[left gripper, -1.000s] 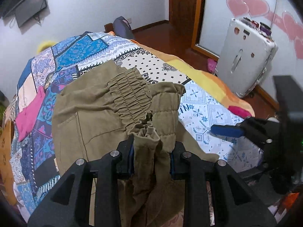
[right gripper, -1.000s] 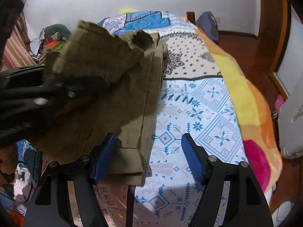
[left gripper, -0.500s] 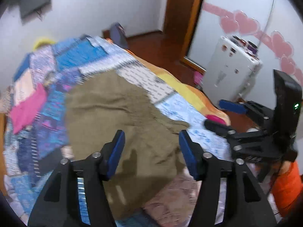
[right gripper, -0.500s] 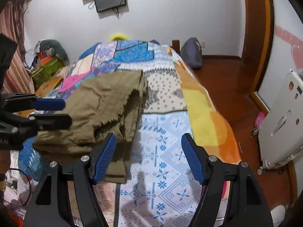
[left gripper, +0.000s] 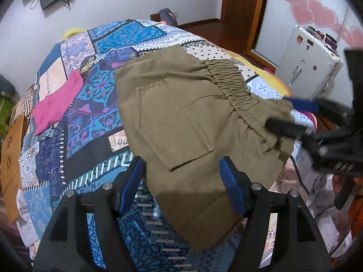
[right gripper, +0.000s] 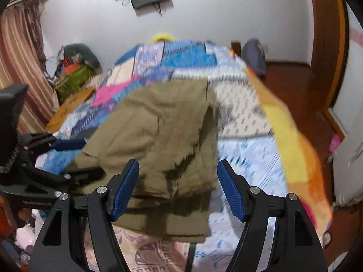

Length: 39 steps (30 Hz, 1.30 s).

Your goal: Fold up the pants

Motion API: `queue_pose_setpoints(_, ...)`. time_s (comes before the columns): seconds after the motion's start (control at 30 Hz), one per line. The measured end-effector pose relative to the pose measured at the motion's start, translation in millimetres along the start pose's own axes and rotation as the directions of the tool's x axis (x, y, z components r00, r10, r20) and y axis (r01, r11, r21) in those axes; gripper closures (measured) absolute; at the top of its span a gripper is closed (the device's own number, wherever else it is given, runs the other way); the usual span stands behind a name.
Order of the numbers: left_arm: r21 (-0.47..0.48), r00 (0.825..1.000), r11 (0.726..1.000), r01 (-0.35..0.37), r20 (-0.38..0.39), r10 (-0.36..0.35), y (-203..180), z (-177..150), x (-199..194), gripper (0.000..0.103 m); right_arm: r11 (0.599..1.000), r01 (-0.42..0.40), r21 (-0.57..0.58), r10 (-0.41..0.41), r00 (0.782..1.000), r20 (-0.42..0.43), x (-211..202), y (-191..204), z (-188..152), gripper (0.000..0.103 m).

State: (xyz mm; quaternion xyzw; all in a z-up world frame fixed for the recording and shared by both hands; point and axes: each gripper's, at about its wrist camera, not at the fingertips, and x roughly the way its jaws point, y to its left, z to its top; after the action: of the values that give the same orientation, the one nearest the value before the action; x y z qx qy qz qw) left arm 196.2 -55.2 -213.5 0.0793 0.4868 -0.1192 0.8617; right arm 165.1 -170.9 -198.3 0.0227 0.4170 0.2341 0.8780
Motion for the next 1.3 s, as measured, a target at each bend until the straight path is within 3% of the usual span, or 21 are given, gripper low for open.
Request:
queue_pose_setpoints(0.13,-0.01,0.999,1.0,0.011,0.053,-0.011,15,11,-15,0.034,0.998,-0.023,0.063,0.024,1.0,-0.012,2,-9,-18,0.035)
queue_pose_setpoints(0.3,-0.026,0.993,0.999,-0.041,0.109,0.044,45,44,-15,0.029,0.999,0.008,0.049,-0.008,1.0,-0.004,-4,-9,-21,0.033)
queue_pose_setpoints(0.5,-0.095,0.999,0.995,-0.005,0.044,0.009,85,83,34,0.029,0.998,0.006,0.058,-0.006,1.0,-0.002,-4,-10,-22,0.033)
queue_pose_setpoints(0.73,-0.203,0.991,0.973,0.114,-0.051,-0.127,117,109,100,0.029,0.999,-0.003,0.053,0.004,1.0,-0.011,-3,-13,-21,0.03)
queue_pose_setpoints(0.8,-0.238,0.983,0.959,0.156,-0.06,-0.175,122,113,115,0.035,0.999,-0.006,0.052,0.007,1.0,-0.017,-2,-14,-19,0.03)
queue_pose_setpoints(0.87,-0.25,0.983,0.955,0.163,-0.041,-0.178,127,116,122,0.04,0.999,-0.006,0.046,0.007,1.0,-0.02,-2,-14,-19,0.03)
queue_pose_setpoints(0.93,-0.241,0.984,0.956,0.166,-0.023,-0.177,127,119,124,0.053,0.999,-0.006,0.042,0.007,1.0,-0.023,-1,-13,-17,0.03)
queue_pose_setpoints(0.97,-0.238,0.986,0.959,0.154,-0.025,-0.164,127,120,124,0.072,0.999,-0.006,0.039,0.007,1.0,-0.024,0,-13,-16,0.03)
queue_pose_setpoints(1.0,-0.236,0.989,0.963,0.131,-0.032,-0.142,128,121,125,0.084,0.999,-0.006,0.035,0.007,1.0,-0.025,0,-13,-15,0.03)
queue_pose_setpoints(1.1,-0.211,0.994,0.972,0.1,-0.032,-0.109,129,121,123,0.092,1.0,0.001,0.024,0.0,1.0,-0.025,4,-15,-14,0.026)
queue_pose_setpoints(1.3,-0.182,1.0,0.983,-0.018,-0.018,0.015,133,100,100,0.094,0.998,0.057,0.032,-0.057,0.998,-0.014,3,-22,-6,0.026)
